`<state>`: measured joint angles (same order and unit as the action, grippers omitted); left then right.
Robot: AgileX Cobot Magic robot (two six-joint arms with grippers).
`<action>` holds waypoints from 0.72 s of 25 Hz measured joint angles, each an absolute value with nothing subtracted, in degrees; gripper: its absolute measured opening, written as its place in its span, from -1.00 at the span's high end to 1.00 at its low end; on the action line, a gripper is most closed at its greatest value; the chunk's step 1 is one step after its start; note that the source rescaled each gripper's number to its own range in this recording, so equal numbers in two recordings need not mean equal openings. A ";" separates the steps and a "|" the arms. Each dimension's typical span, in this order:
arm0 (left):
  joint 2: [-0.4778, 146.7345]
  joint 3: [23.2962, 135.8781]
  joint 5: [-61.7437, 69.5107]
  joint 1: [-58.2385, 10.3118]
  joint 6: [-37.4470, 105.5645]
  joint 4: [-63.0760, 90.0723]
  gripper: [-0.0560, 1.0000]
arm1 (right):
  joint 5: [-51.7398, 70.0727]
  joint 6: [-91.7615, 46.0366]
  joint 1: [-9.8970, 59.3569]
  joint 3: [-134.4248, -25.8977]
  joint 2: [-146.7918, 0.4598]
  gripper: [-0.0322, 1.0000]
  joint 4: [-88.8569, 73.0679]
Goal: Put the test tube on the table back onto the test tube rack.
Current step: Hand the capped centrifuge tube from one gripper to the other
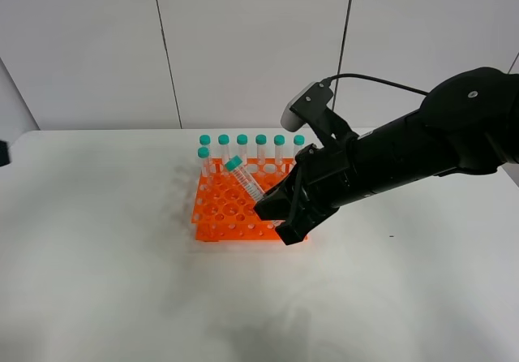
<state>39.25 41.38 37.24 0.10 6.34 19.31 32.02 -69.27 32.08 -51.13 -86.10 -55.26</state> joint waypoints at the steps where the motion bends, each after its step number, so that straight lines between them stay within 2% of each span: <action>1: 42.43 41.38 34.99 0.10 8.92 23.39 -0.75 | 32.02 -69.31 32.08 -51.13 -86.10 0.91 -55.26; 7: 57.84 41.38 30.80 0.21 32.61 51.80 -0.75 | 32.00 -69.37 32.08 -51.13 -86.10 0.91 -55.55; 12: 68.78 41.38 37.25 0.21 51.98 75.89 -0.75 | 31.94 -70.68 32.08 -51.13 -86.10 0.91 -56.59; 18: 76.18 41.38 46.05 -0.14 60.65 87.39 -0.75 | 32.11 -70.87 32.08 -51.13 -86.10 0.91 -58.49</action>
